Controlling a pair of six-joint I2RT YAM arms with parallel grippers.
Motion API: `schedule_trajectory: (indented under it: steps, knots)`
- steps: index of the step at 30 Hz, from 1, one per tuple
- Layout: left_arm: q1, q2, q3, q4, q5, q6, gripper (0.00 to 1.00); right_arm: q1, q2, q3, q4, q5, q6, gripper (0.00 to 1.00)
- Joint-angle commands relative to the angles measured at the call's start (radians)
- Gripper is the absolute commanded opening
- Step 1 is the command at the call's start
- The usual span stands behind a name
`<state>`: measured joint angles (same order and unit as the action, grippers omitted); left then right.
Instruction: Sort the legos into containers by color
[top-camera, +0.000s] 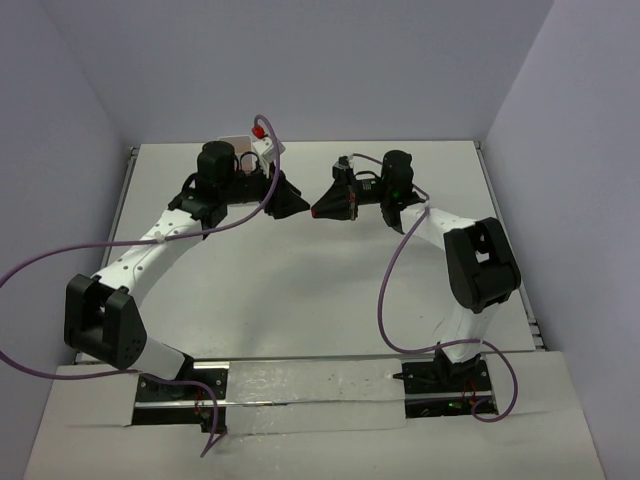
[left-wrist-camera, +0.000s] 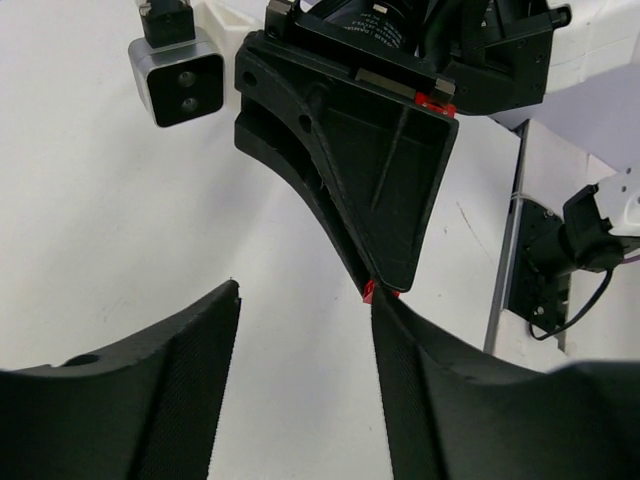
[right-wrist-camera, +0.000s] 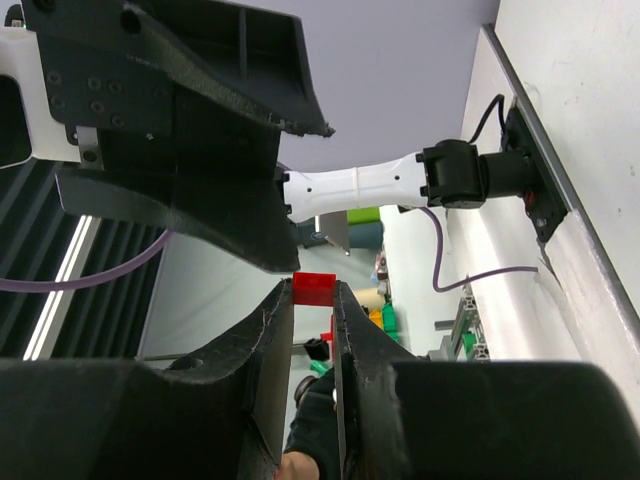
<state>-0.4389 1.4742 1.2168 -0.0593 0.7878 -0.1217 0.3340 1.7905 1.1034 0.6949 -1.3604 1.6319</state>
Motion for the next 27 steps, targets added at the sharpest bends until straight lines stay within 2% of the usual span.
schedule_trajectory:
  steps: [1,5,15,25,27]
  knots:
    - [0.0,-0.02,-0.017,0.041,0.071,0.01,0.64,-0.003,0.014,0.019,0.046,-0.023,0.013,0.07]
    - [-0.001,-0.021,-0.026,0.05,0.099,0.014,0.62,-0.006,0.018,0.019,0.054,-0.022,0.024,0.07]
    - [-0.015,-0.004,-0.022,0.099,0.143,-0.006,0.47,-0.006,0.024,0.018,0.06,-0.019,0.038,0.08]
    - [-0.043,0.015,-0.014,0.085,0.114,0.011,0.49,-0.006,0.022,0.015,0.068,-0.017,0.049,0.08]
    - [-0.047,0.015,-0.014,0.083,0.109,0.017,0.47,-0.006,0.021,0.014,0.066,-0.014,0.051,0.08]
